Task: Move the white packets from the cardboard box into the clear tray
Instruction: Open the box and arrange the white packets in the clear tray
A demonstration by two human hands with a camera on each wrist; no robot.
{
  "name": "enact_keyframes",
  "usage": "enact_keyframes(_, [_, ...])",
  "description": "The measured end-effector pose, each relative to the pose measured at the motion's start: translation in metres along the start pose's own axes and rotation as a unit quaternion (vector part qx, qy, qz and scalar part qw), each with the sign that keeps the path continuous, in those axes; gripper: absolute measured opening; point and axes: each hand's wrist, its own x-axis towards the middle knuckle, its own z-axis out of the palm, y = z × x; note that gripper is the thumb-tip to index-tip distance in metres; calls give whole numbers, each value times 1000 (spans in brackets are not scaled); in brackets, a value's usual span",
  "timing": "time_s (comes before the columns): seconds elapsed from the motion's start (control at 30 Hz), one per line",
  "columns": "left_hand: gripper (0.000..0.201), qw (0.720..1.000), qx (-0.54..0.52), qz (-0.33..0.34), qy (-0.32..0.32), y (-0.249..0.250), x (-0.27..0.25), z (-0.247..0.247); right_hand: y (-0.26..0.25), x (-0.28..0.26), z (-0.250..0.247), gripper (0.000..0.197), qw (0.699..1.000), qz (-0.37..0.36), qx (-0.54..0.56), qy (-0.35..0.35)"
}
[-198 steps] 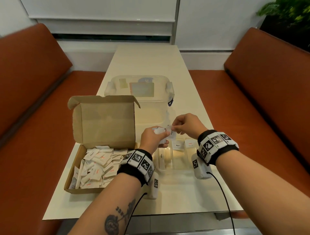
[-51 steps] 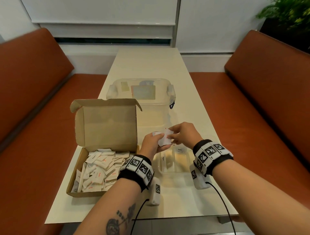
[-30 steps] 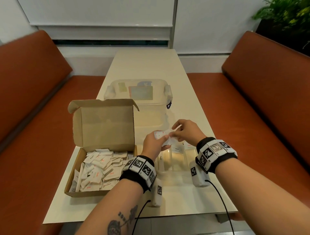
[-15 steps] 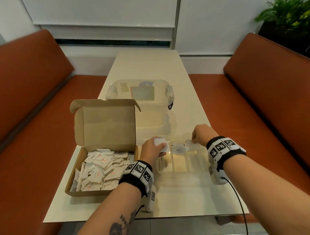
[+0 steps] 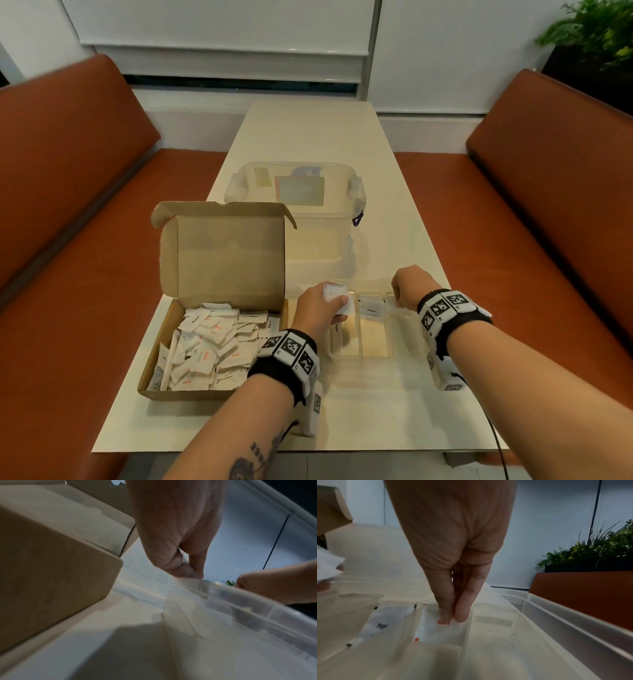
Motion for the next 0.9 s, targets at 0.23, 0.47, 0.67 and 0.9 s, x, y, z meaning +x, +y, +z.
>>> enact_keyframes(0.23, [23,1000,-1,1,-5,-1,2,0,-2,-1,-2,22,1000,-11,-10,-3])
enact_keyframes(0.47, [22,1000,-22,-12,-6,0,2,-1,-3,-3,-2,11,998,-33,29,35])
enact_keyframes(0.67, [22,992,-117,-41,14,3,1,-1,-32,-21,-6,21,951,-136,264,81])
enact_keyframes(0.9, [15,980,-189,-56,0,8,0,-5,-44,-28,-5,24,916,-114,380,57])
